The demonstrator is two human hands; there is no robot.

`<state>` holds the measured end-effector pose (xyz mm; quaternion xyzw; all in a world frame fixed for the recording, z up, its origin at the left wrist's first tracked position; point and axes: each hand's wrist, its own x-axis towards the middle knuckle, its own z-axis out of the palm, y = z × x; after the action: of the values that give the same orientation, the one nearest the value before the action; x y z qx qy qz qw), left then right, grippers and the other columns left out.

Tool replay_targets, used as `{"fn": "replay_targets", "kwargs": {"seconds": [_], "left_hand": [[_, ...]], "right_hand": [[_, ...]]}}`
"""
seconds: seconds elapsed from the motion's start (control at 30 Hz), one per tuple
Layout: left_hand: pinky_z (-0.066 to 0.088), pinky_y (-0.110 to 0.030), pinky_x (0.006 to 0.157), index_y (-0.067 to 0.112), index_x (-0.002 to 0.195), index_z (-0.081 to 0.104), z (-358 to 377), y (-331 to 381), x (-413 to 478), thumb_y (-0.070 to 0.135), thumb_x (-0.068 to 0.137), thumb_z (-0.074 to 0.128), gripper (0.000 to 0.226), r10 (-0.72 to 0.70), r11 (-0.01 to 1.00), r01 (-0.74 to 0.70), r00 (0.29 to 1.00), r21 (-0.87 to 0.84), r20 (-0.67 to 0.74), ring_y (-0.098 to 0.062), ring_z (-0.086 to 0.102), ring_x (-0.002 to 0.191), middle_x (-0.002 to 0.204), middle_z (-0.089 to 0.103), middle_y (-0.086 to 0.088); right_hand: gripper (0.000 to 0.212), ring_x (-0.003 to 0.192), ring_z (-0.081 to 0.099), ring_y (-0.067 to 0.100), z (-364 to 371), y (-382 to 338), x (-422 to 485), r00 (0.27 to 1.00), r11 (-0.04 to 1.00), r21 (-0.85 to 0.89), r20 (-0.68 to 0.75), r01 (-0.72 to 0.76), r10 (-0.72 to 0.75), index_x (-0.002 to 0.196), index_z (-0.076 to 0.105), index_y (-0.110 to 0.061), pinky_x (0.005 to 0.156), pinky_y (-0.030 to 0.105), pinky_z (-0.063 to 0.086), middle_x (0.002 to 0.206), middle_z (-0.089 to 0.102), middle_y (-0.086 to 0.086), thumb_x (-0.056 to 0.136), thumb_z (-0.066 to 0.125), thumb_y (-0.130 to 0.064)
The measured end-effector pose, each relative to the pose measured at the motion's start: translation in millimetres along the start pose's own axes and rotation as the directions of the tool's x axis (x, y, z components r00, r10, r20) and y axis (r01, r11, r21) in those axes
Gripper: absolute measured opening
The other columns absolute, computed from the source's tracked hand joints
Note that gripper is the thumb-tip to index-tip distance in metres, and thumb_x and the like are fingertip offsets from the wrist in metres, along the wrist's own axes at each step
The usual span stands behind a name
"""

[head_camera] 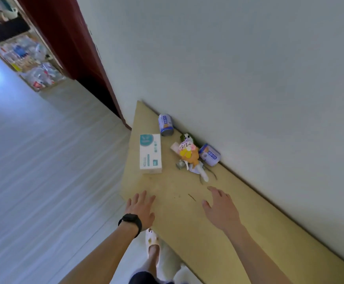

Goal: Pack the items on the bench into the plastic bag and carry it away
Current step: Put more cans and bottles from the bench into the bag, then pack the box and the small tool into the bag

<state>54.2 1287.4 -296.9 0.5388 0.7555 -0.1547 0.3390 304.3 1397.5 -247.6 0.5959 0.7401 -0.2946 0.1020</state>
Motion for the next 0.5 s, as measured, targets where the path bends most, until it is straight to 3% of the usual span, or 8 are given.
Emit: {"fn": "replay_targets", "kwargs": {"seconds": [0.13,0.33,0.43,0.5], "left_hand": [[0.004,-0.053,0.12,0.043,0.153,0.007,-2,-41,28,0.043,0.096,0.044,0.067,0.005,0.999,-0.009,0.995,0.038,0.096,-0.033,-0.001,0.15,0.164,-0.007,0.003],[0.008,-0.052,0.12,0.043,0.152,0.013,-5,-66,37,0.04,0.097,0.044,0.063,0.103,0.995,-0.104,0.992,0.002,0.074,-0.028,0.005,0.15,0.164,-0.002,0.007],[0.034,-0.044,0.111,0.037,0.146,0.024,-24,-70,45,0.038,0.094,0.046,0.056,-0.035,0.934,0.032,0.999,-0.357,-0.001,-0.026,0.037,0.137,0.158,0.023,0.003],[0.047,-0.046,0.098,0.031,0.142,0.027,-51,-67,57,0.046,0.094,0.044,0.053,-0.259,0.74,0.16,0.964,-0.653,-0.058,-0.027,0.05,0.122,0.149,0.035,-0.003]], "right_hand": [[0.055,0.113,0.05,0.034,-5,-30,75,0.995,0.994,-0.05,0.007,-0.098,0.098,0.142,0.037,-0.016,0.087,0.041,0.046,0.13,0.053,0.012,0.094,0.052,-0.035],[0.038,0.105,0.058,0.035,10,-39,138,0.988,0.961,-0.237,0.024,-0.145,0.155,0.125,0.043,-0.011,0.069,0.037,0.042,0.122,0.054,0.014,0.092,0.052,-0.025],[0.037,0.103,0.058,0.032,20,-35,150,0.987,0.934,-0.331,0.04,-0.132,0.154,0.128,0.045,-0.011,0.065,0.035,0.037,0.119,0.054,0.011,0.091,0.046,-0.017],[0.037,0.1,0.058,0.031,19,-37,148,0.99,0.924,-0.368,0.057,-0.101,0.131,0.128,0.049,-0.009,0.065,0.034,0.036,0.115,0.056,0.011,0.092,0.044,-0.015]]}}
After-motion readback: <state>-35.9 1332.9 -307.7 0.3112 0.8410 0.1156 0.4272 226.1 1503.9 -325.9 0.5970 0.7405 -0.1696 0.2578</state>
